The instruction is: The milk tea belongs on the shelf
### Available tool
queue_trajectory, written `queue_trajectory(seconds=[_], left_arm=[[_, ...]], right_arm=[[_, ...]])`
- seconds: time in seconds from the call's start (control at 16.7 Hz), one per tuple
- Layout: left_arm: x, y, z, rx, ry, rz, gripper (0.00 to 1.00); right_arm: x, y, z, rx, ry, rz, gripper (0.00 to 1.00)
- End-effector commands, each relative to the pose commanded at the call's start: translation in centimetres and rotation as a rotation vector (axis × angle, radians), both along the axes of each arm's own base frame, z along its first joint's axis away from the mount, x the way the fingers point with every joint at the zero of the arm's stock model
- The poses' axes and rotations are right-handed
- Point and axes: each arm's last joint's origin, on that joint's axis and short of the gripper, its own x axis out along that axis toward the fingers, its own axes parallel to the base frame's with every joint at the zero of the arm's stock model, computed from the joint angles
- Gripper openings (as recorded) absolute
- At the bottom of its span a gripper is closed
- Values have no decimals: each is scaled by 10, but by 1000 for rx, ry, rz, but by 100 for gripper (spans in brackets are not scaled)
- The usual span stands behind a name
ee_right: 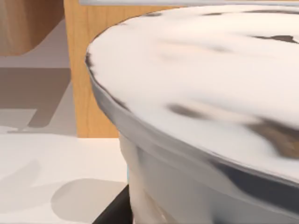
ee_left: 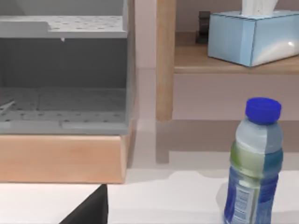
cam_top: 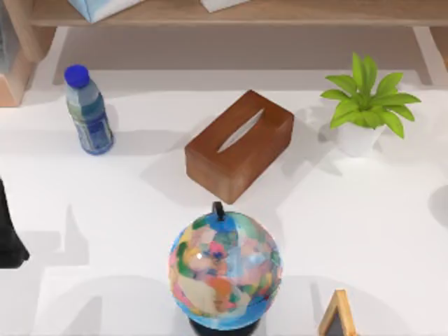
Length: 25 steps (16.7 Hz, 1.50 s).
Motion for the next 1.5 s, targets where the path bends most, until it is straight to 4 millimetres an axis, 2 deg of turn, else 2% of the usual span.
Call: queue_trajectory(seconds=[0.36, 0.42, 1.5], left_arm=[[0, 0, 0, 0, 0, 0, 100], [0, 0, 0, 0, 0, 0, 100], [0, 0, 0, 0, 0, 0, 100]], right_arm=[[0, 0, 0, 0, 0, 0, 2], [0, 0, 0, 0, 0, 0, 0], [0, -1, 10, 2, -1, -2, 0]])
